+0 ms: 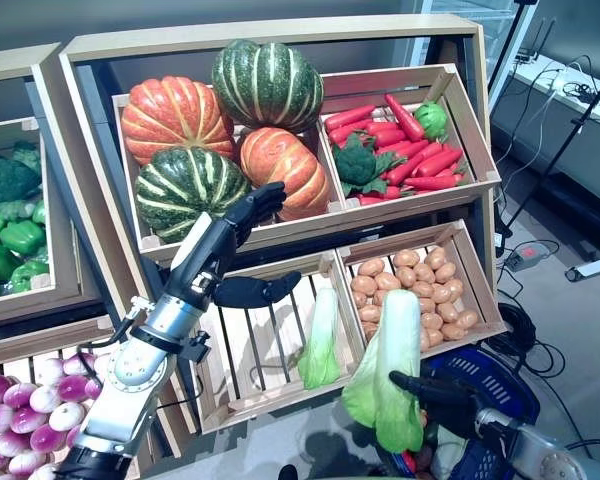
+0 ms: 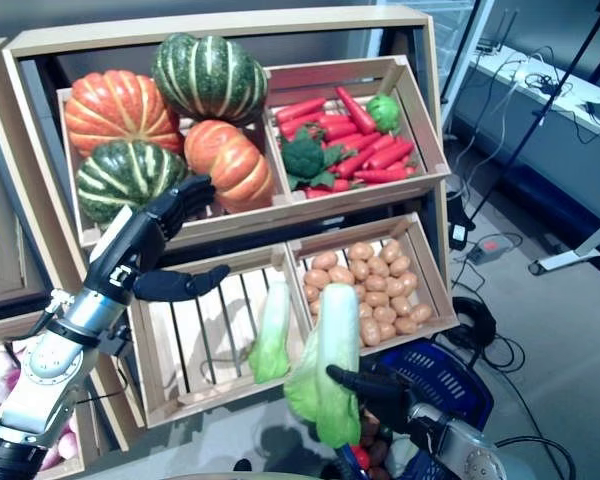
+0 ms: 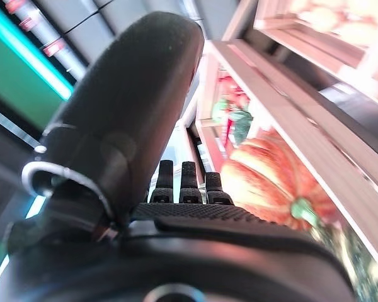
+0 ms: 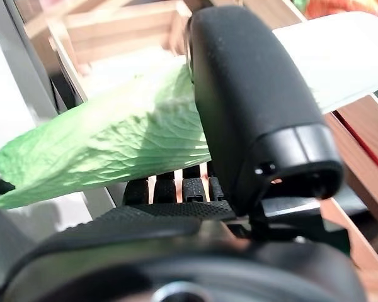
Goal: Put vegetables into the basket
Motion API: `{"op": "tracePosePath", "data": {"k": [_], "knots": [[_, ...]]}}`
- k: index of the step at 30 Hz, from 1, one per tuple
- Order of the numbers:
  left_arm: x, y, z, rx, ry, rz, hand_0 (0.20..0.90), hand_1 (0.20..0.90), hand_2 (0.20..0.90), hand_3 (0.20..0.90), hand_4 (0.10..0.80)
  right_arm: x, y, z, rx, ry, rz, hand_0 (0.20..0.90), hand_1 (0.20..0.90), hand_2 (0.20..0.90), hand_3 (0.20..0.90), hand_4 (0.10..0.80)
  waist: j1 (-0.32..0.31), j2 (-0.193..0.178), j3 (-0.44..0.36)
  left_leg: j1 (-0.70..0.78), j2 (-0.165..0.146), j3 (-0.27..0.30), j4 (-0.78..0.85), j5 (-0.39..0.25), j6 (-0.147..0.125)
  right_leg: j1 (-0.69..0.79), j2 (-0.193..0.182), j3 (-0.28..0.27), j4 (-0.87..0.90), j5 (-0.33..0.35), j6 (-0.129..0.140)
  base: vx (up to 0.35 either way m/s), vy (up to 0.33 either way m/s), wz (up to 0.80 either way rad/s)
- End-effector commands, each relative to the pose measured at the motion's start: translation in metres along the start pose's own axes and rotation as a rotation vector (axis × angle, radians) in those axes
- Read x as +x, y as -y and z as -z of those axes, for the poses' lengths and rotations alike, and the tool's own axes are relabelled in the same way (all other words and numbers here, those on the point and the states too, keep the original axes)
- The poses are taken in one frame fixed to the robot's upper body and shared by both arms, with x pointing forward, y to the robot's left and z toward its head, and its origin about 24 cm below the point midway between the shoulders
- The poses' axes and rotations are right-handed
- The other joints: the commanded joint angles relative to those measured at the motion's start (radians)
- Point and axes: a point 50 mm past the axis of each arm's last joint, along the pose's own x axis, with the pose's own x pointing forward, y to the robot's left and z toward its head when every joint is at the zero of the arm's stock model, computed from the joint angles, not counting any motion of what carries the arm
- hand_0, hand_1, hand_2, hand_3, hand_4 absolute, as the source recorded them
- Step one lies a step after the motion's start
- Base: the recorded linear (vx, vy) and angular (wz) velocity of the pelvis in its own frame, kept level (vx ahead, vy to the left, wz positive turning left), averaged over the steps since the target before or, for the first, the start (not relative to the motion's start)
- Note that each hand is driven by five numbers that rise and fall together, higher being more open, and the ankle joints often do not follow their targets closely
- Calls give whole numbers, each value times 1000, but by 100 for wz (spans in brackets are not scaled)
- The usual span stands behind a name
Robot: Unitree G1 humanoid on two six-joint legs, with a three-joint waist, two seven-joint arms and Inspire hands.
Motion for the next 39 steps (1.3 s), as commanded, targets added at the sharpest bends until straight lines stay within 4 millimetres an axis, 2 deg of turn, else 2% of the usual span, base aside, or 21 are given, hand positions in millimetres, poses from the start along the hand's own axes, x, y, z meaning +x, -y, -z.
{"op": "tracePosePath", "data": {"k": [1,9,15,19,24,30,34,39], "knots": [[5,-34,-30,188,147,-113,900,900,900,900,800,-5,-5,-59,-101,311,59,300,300,300,300,400,-15,-44,-38,8,20,0,8,-55,-35,21,-55,15,2,13,39,0,0,0],[-5,-37,-13,175,23,-211,900,900,900,900,800,-13,16,-65,22,487,409,300,300,300,300,400,-26,-38,-7,-5,21,15,8,-57,-30,-7,-44,31,6,11,36,-1,-3,-4],[5,-47,-7,187,26,-380,900,900,900,900,800,-11,20,-98,186,744,631,300,300,300,300,400,-26,-27,111,-96,23,16,8,-36,-22,-117,-26,51,52,4,22,-239,-22,-8],[20,-48,-14,184,85,-455,900,900,900,900,800,-18,18,-125,314,912,692,300,300,300,300,400,-25,-20,215,-168,23,12,24,-11,-24,-183,-5,60,93,-2,7,-263,-48,-2],[30,-48,-21,182,148,-526,900,900,900,900,800,-25,21,-138,419,1017,758,300,300,300,300,400,-22,-13,304,-261,15,8,102,-6,-33,-247,3,57,140,-6,-8,-190,-38,-2],[44,-47,-29,185,223,-579,900,900,900,900,800,-25,32,-140,604,1061,787,300,300,300,300,400,-16,-6,399,-406,-1,-9,231,-10,-49,-340,-1,37,216,-16,-23,-173,-36,3],[52,-45,-34,202,263,-610,900,900,900,900,800,-12,34,-137,696,995,763,300,300,300,300,400,-13,-8,443,-464,-13,-10,279,-16,-47,-384,-6,33,246,-17,-27,-123,-20,1],[66,-47,-47,186,341,-670,900,900,900,900,800,7,49,-142,803,894,732,300,300,300,300,400,8,-5,465,-536,-36,-11,324,-28,-43,-448,-16,20,279,-20,-30,-105,-29,-2]]}}
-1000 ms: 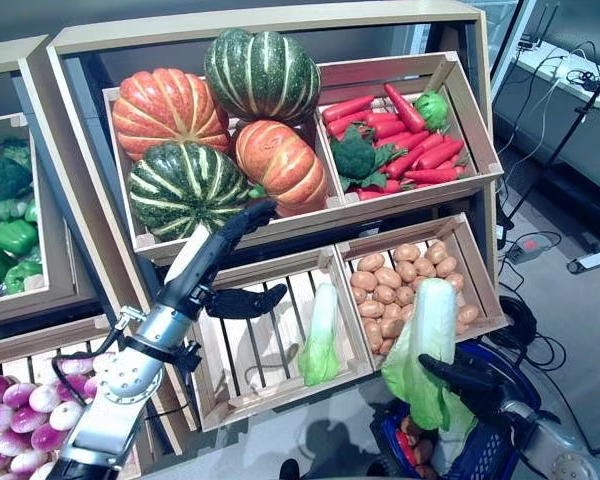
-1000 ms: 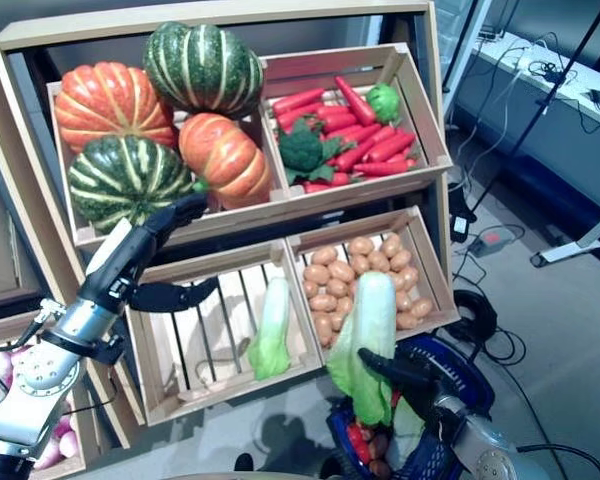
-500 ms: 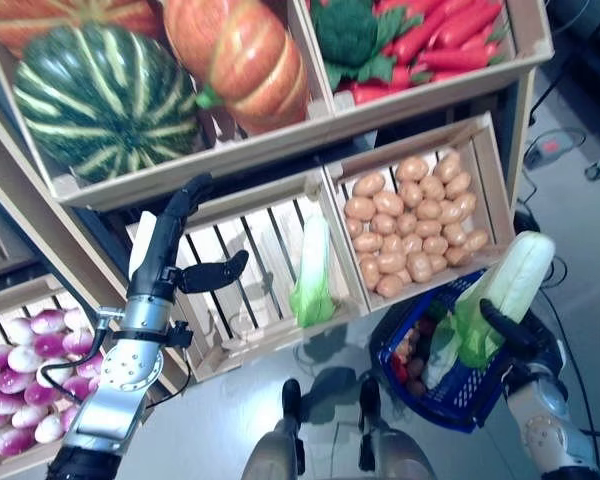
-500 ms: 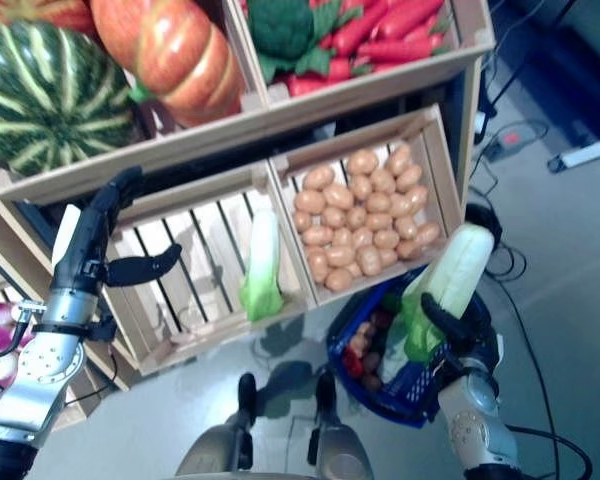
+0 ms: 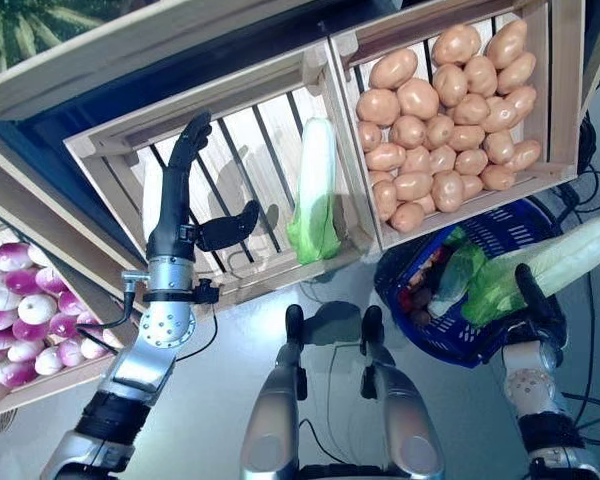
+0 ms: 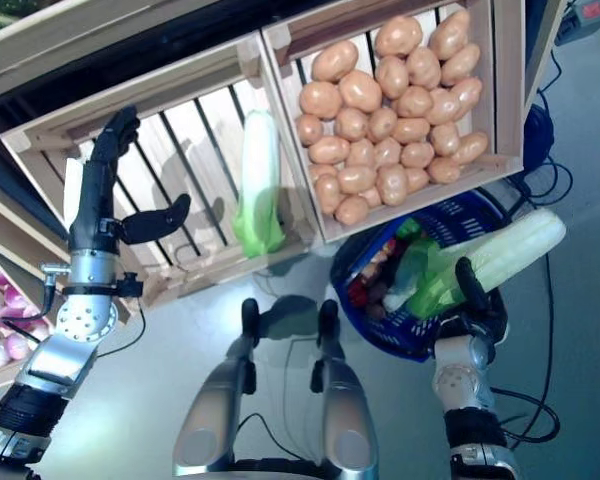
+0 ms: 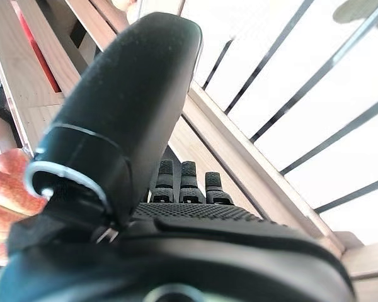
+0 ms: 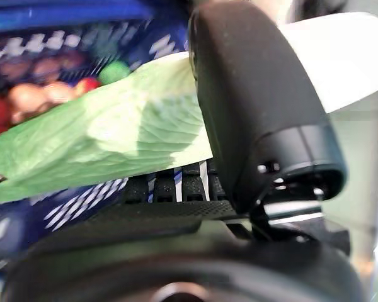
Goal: Put vegetables into the basket
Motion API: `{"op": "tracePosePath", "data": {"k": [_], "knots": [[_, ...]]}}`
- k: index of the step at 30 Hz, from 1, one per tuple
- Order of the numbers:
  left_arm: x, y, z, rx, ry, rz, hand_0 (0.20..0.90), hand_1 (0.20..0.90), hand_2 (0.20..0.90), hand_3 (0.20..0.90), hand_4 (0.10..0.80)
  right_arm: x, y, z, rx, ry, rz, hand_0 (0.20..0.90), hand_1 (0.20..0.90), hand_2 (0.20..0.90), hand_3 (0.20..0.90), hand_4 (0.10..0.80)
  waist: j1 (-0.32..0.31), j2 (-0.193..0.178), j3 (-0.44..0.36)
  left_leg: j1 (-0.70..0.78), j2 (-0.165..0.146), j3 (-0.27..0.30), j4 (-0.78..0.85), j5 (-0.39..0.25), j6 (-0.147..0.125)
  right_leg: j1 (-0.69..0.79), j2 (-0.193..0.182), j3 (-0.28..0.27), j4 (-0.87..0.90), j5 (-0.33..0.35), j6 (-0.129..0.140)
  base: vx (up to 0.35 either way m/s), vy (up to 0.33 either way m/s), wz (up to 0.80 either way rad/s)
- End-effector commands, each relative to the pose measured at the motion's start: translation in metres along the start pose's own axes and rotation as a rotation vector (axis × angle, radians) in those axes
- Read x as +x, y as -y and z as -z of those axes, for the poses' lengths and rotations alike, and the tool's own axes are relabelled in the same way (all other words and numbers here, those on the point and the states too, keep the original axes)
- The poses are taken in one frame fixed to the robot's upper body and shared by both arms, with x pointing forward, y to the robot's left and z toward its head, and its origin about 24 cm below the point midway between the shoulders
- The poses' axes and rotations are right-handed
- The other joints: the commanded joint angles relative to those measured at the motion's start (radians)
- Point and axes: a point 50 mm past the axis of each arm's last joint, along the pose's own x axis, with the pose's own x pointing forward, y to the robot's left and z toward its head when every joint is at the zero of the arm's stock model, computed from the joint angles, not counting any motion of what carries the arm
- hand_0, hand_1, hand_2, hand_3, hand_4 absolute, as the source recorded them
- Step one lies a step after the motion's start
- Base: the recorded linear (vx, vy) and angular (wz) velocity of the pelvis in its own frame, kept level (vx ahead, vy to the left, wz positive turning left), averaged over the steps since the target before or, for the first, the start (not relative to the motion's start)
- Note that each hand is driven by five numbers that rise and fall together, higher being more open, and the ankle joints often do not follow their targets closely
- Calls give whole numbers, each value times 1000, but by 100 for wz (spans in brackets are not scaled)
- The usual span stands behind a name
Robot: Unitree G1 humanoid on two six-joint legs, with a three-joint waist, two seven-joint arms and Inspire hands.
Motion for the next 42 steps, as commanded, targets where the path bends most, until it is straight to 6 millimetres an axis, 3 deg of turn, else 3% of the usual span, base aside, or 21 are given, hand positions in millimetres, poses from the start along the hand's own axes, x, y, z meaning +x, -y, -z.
{"op": "tracePosePath", "data": {"k": [1,9,16,21,28,29,35,36,37,42], "knots": [[32,-17,-48,-84,283,-173,900,900,900,900,800,7,-21,-50,134,134,-74,300,300,300,300,400,6,-24,4,-157,-48,-34,181,-73,-27,-53,-27,-10,140,-66,6,-104,-57,9],[50,-2,-61,-136,318,-202,900,900,900,900,800,18,-69,-35,163,-52,-92,300,300,300,300,400,36,-15,4,-260,-73,-40,240,-85,-18,-166,-25,-10,209,-77,-6,-48,-34,4],[56,-1,-64,-170,334,-243,900,900,900,900,800,26,-76,-27,179,-154,-68,300,300,300,300,400,56,-4,4,-326,-85,-45,297,-109,-9,-249,-28,-2,273,-93,-8,-2,-45,9],[59,4,-65,-183,322,-214,900,900,900,900,800,28,-84,-32,194,-174,-51,300,300,300,300,400,67,5,4,-387,-91,-52,332,-112,3,-329,-34,3,329,-95,-11,-9,-48,10],[54,9,-65,-179,325,-189,900,900,900,900,800,32,-64,-21,221,-233,94,300,300,300,300,400,66,8,4,-398,-91,-51,331,-116,3,-343,-28,-1,326,-87,-9,26,-29,4],[52,9,-64,-177,323,-191,900,900,900,900,800,33,-54,-17,234,-243,138,300,300,300,300,400,65,8,4,-394,-93,-48,325,-116,4,-339,-25,-2,319,-85,-9,53,-27,2],[51,7,-62,-172,313,-195,900,900,900,900,800,38,-33,-20,244,-235,235,300,300,300,300,400,63,16,4,-399,-99,-48,326,-109,6,-342,-31,-9,315,-72,-8,28,-18,0],[51,7,-62,-172,314,-193,900,900,900,900,800,38,-31,-22,239,-224,250,552,552,552,552,568,62,17,4,-401,-100,-47,328,-109,7,-342,-32,-9,316,-71,-7,0,0,0],[50,7,-62,-169,315,-187,900,900,900,900,800,38,-27,-23,232,-213,270,900,900,900,900,800,63,18,4,-393,-100,-46,331,-118,6,-336,-32,-10,319,-80,-6,64,-10,0],[48,7,-62,-136,318,-150,900,900,900,900,800,40,-19,-30,193,-155,292,900,900,900,900,800,58,21,4,-382,-98,-41,326,-119,6,-327,-29,-11,318,-80,-7,24,1,0]]}}
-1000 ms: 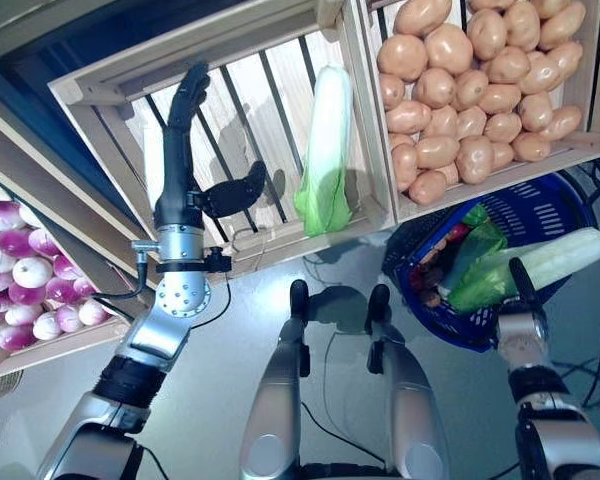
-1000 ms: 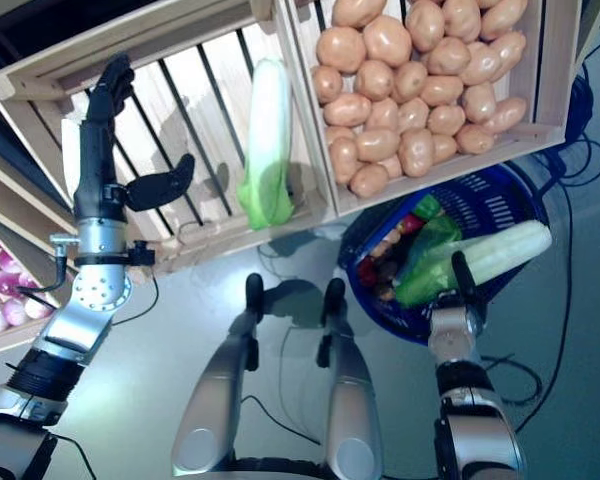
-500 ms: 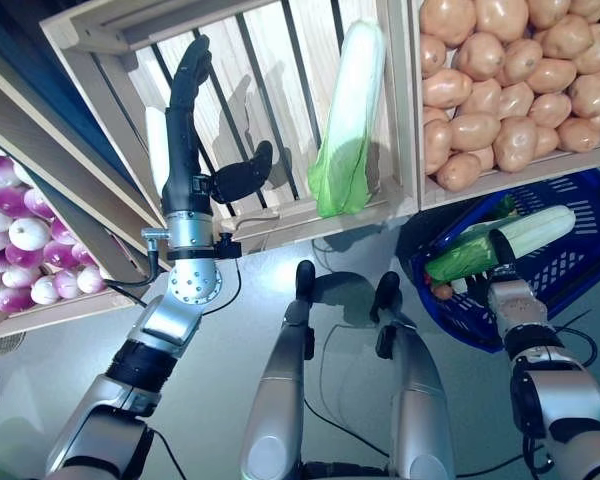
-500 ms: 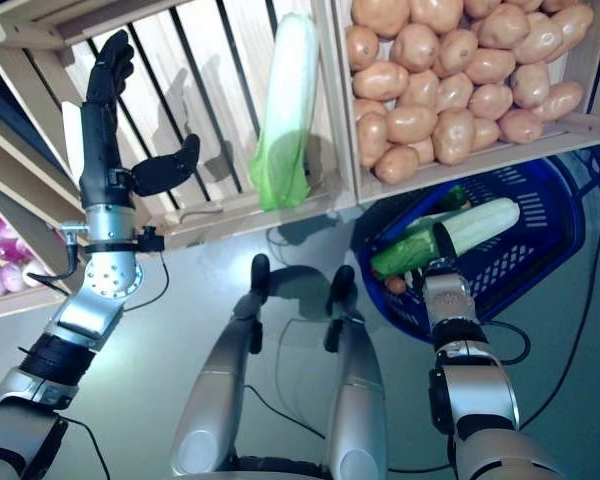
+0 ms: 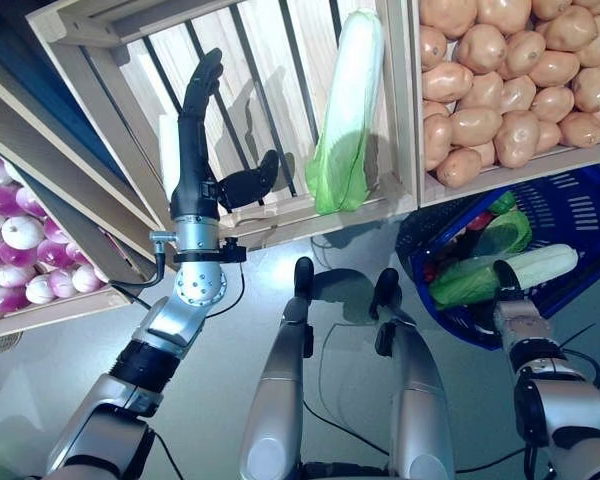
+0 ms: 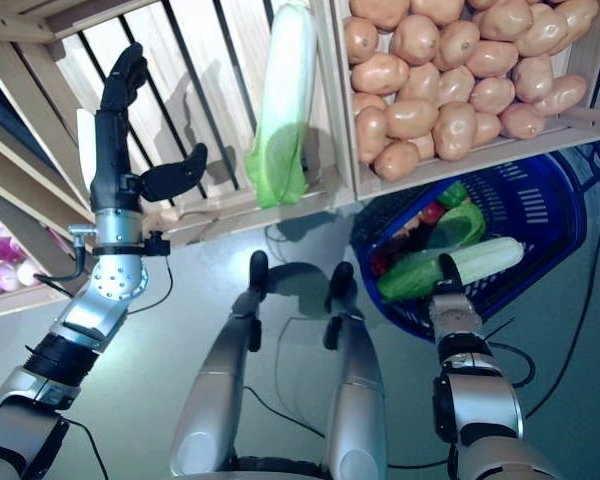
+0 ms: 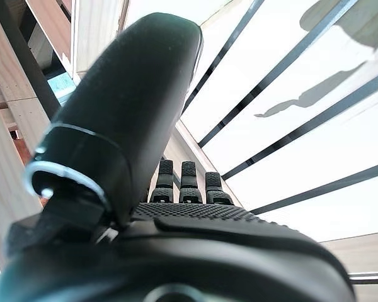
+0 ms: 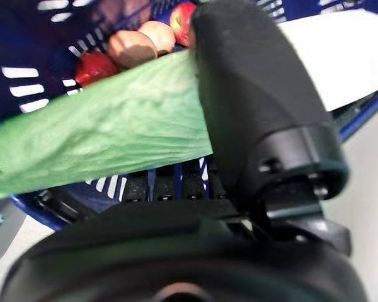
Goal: Put vegetables into the basket
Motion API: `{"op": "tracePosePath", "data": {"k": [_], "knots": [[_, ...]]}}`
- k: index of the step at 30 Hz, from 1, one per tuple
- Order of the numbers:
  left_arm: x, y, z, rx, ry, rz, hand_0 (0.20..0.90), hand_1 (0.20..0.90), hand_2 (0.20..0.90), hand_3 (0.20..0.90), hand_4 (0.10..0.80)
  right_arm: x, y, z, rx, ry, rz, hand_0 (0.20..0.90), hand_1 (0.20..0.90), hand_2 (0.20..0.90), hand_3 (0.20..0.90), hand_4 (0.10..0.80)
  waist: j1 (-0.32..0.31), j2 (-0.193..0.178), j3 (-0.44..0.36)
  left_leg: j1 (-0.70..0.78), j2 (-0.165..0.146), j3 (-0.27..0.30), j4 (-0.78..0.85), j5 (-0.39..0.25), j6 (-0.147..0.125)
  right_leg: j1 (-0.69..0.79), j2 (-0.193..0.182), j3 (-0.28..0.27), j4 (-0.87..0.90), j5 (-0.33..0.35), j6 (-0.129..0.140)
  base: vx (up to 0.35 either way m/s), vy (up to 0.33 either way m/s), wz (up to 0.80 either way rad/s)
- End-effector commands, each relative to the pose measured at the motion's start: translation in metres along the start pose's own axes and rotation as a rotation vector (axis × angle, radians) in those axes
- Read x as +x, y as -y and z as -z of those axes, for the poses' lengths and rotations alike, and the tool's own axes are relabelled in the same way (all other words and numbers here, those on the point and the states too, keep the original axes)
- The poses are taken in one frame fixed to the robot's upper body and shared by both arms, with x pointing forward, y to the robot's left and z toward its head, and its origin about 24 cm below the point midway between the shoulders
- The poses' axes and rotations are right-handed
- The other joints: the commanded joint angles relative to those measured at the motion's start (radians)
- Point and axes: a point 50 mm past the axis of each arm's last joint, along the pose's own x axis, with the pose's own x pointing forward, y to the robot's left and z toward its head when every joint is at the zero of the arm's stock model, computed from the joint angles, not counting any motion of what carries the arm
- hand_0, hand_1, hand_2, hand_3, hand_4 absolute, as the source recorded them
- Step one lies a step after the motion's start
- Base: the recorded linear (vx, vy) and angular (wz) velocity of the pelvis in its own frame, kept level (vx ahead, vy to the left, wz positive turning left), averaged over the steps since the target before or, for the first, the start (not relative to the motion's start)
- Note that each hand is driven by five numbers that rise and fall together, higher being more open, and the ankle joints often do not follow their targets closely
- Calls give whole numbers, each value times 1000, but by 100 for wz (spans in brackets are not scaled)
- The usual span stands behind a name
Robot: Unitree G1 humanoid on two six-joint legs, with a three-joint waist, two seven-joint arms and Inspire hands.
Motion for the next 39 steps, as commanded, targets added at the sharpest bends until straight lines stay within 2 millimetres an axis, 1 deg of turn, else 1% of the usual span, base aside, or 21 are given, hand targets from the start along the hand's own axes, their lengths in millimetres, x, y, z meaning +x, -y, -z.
{"op": "tracePosePath", "data": {"k": [1,5,8,9,11,12,13,15,16,19,21,22,24,25,26,29,33,34,36,39], "knots": [[11,-16,-40,-69,219,-59,900,900,900,900,800,0,20,-51,-8,206,78,900,900,900,900,800,1,19,-3,-25,-74,18,115,-103,13,82,24,-6,-57,47,28,34,15,0],[12,-19,-40,-8,237,-34,900,900,900,900,800,-1,19,-52,-54,252,49,900,900,900,900,800,-2,22,-3,-10,-71,24,104,-100,10,97,28,-6,-65,45,25,36,25,-1],[16,-27,-42,203,299,-15,900,900,900,900,800,-3,17,-46,-108,263,-19,900,900,900,900,800,-14,23,-3,4,-63,34,81,-80,5,114,36,-4,-91,59,22,46,49,-2],[16,-28,-42,245,302,-5,900,900,900,900,800,-2,18,-45,-116,262,-30,900,900,900,900,800,-15,23,-3,14,-61,36,76,-86,3,123,37,-3,-95,53,24,70,44,-3],[21,-36,-42,433,357,7,900,900,900,900,800,-2,22,-41,-145,257,-66,900,900,900,900,800,-27,24,-3,31,-51,45,51,-75,-4,139,40,-1,-117,60,25,54,52,-8],[24,-40,-42,500,367,18,900,900,900,900,800,-3,23,-39,-163,255,-78,900,900,900,900,800,-33,23,-3,40,-47,49,41,-71,-6,146,40,2,-124,61,27,27,73,-11],[29,-44,-42,559,372,30,900,900,900,900,800,-3,23,-37,-181,249,-94,900,900,900,900,800,-40,24,-3,47,-42,54,28,-64,-10,150,41,5,-134,65,28,22,80,-10],[36,-51,-44,607,374,25,900,900,900,900,800,-3,25,-35,-208,251,-106,900,900,900,900,800,-47,24,-3,49,-38,60,16,-50,-10,150,41,8,-145,74,26,2,72,-7],[42,-57,-44,672,375,45,900,900,900,900,800,-3,32,-36,-252,269,-102,900,900,900,900,800,-56,25,-3,60,-34,67,15,-57,-12,159,39,10,-145,67,28,9,72,-5],[48,-61,-42,869,424,99,900,900,900,900,800,-1,39,-37,-294,271,-97,900,900,900,900,800,-69,29,-3,60,-31,72,27,-59,-15,159,37,13,-138,66,28,16,76,-9],[52,-61,-44,992,476,144,900,900,900,900,800,0,42,-39,-311,270,-92,900,900,900,900,800,-76,33,-3,57,-28,74,29,-52,-18,155,33,15,-139,72,28,6,66,-7],[54,-59,-45,1057,513,178,900,900,900,900,800,2,46,-39,-328,266,-87,900,900,900,900,800,-79,35,-3,65,-25,76,32,-61,-20,165,29,15,-138,63,30,12,48,-3],[60,-54,-50,1171,597,234,900,900,900,900,800,4,47,-38,-349,257,-91,900,900,900,900,800,-86,37,-3,71,-21,84,26,-58,-19,169,23,14,-143,65,32,6,36,-4],[62,-51,-53,1213,635,255,900,900,900,900,800,4,47,-39,-351,254,-95,900,900,900,900,800,-88,38,-3,69,-20,87,19,-49,-18,166,22,13,-148,73,32,0,24,-5],[63,-50,-54,1225,647,267,900,900,900,900,800,5,49,-39,-353,251,-93,900,900,900,900,800,-88,38,-3,75,-20,88,19,-56,-19,172,22,13,-147,66,34,-11,24,-6],[69,-36,-64,1322,771,368,900,900,900,900,800,7,48,-41,-375,242,-103,900,900,900,900,800,-99,40,-3,74,-18,95,2,-41,-19,168,18,11,-162,81,36,-31,25,-3],[74,-22,-72,1382,892,450,900,900,900,900,800,9,48,-43,-395,241,-104,900,900,900,900,800,-109,40,-3,77,-9,102,0,-39,-22,169,17,12,-161,83,39,-9,7,0],[75,-19,-72,1390,902,461,900,900,900,900,800,10,49,-43,-399,242,-101,900,900,900,900,800,-109,37,-3,81,-6,104,3,-46,-23,174,18,12,-158,76,41,0,0,0],[77,-17,-74,1390,936,455,900,900,900,900,800,9,47,-45,-413,255,-100,900,900,900,900,800,-110,36,-3,76,-5,106,3,-40,-22,168,18,12,-159,82,40,0,0,0],[78,-14,-72,1378,988,449,900,900,900,900,800,9,43,-46,-427,264,-102,900,900,900,900,800,-113,33,-3,72,-4,104,18,-50,-23,163,20,17,-143,72,39,0,0,0]]}}
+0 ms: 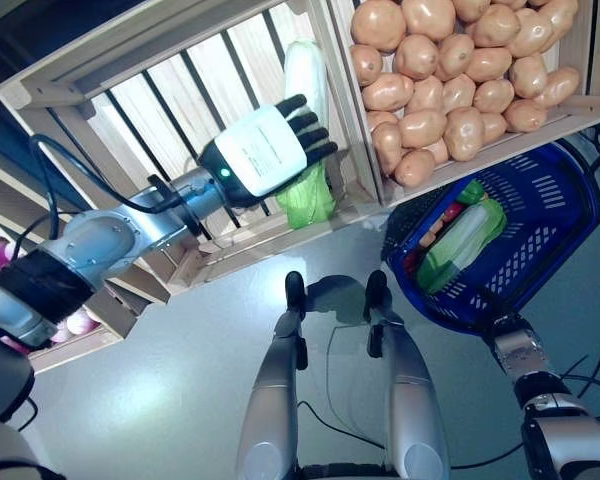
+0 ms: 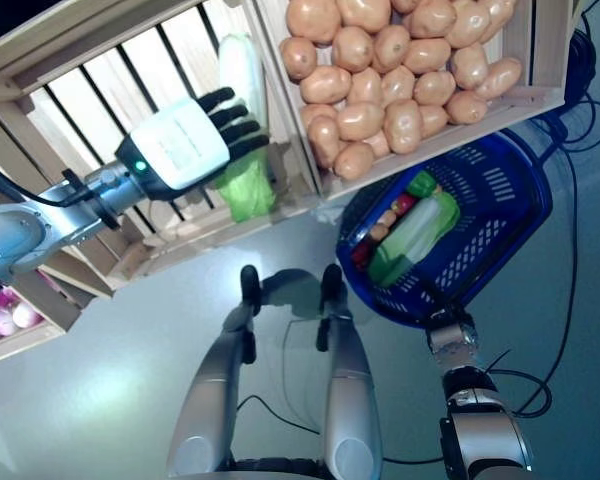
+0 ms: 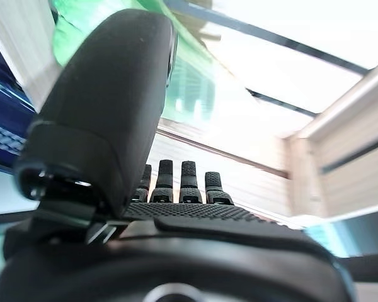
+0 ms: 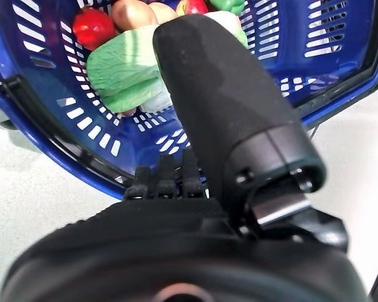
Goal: Put vegetables into the basket
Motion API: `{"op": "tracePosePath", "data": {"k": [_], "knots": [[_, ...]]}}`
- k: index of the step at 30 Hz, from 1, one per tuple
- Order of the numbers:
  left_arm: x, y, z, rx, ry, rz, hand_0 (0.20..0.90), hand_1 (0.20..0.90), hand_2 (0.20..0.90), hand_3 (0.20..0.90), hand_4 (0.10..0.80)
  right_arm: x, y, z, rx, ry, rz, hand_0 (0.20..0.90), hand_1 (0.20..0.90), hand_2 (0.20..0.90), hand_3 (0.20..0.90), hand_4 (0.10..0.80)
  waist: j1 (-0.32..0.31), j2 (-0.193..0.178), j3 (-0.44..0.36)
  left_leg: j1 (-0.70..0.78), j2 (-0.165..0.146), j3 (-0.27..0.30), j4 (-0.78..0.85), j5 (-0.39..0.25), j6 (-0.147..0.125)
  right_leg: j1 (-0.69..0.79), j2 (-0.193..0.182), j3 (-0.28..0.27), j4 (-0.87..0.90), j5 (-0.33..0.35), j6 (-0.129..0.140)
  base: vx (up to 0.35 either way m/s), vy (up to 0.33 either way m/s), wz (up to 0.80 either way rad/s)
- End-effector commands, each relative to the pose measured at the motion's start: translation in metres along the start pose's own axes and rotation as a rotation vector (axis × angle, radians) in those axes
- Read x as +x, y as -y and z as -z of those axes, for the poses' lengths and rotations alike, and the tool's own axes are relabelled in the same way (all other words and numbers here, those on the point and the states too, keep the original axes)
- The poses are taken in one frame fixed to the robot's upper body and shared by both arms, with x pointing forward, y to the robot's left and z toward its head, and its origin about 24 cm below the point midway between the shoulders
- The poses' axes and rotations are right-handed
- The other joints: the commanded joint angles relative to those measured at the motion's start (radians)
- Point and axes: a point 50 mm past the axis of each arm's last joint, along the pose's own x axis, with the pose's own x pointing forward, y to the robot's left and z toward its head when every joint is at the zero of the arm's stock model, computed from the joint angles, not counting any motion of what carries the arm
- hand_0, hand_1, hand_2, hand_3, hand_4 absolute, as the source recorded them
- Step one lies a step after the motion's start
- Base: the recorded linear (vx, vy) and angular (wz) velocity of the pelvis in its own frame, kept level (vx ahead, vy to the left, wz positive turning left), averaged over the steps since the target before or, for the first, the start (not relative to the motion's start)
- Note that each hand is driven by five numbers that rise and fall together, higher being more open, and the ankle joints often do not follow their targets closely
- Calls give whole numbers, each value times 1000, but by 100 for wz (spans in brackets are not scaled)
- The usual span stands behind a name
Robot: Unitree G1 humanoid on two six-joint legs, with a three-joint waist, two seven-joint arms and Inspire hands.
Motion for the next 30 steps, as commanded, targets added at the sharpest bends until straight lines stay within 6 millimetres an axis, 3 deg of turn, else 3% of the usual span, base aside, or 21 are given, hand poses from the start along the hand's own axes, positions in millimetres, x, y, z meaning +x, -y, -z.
{"op": "tracePosePath", "data": {"k": [1,10,16,30], "knots": [[10,-46,34,113,-60,-258,900,900,900,900,800,2,19,-44,-89,141,38,900,900,900,900,800,-5,31,-3,-31,-10,40,84,-56,-28,99,16,-23,-99,53,30,0,0,0],[7,-16,33,140,-29,-165,900,900,900,900,800,0,2,-50,-106,147,5,900,900,900,900,800,-13,19,-3,-47,-3,45,94,-53,-27,82,21,-19,-95,58,27,0,0,0],[13,-7,26,158,36,-75,900,900,900,900,800,-1,-9,-52,-122,148,-10,900,900,900,900,800,-25,20,-3,-53,4,53,101,-61,-29,73,22,-12,-91,53,27,3,13,-4],[44,-23,22,288,167,-110,900,900,900,900,800,-2,-21,-46,-130,127,-40,900,900,900,900,800,-53,8,-3,-75,13,63,123,-72,-27,47,27,2,-90,58,29,1,0,-1]]}}
